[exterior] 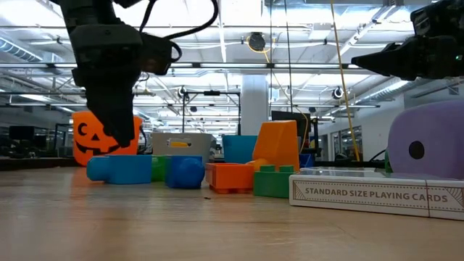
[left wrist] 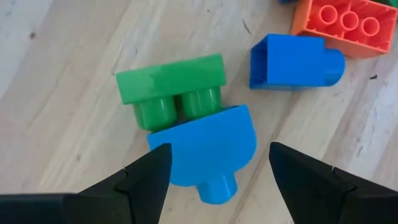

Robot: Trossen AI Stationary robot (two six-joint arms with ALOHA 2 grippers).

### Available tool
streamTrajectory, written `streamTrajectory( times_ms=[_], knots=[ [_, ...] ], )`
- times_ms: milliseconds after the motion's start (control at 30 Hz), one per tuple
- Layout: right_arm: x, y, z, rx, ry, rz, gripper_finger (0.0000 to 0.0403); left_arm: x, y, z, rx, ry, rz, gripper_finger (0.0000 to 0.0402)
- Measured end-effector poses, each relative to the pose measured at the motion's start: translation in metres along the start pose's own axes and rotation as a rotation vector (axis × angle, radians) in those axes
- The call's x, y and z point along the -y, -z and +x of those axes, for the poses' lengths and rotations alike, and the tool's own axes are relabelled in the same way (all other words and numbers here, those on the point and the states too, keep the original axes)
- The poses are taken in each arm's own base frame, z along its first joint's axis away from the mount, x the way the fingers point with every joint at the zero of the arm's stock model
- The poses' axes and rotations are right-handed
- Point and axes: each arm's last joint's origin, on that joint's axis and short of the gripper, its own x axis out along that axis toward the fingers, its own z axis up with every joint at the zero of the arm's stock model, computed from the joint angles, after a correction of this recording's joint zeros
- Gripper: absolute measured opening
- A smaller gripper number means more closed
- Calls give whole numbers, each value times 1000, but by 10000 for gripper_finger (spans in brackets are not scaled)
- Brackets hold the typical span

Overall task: Pick & Place Toys
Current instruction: Put the blue 1 stud gamepiece into the white bin

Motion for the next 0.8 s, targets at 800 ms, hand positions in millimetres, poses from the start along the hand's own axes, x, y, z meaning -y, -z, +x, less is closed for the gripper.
streamTrajectory(
  times_ms=[800],
  knots=[
    [0, 0, 0, -1, 0, 3, 169, -3, 21, 6, -81, -34, 258, 278]
  ],
)
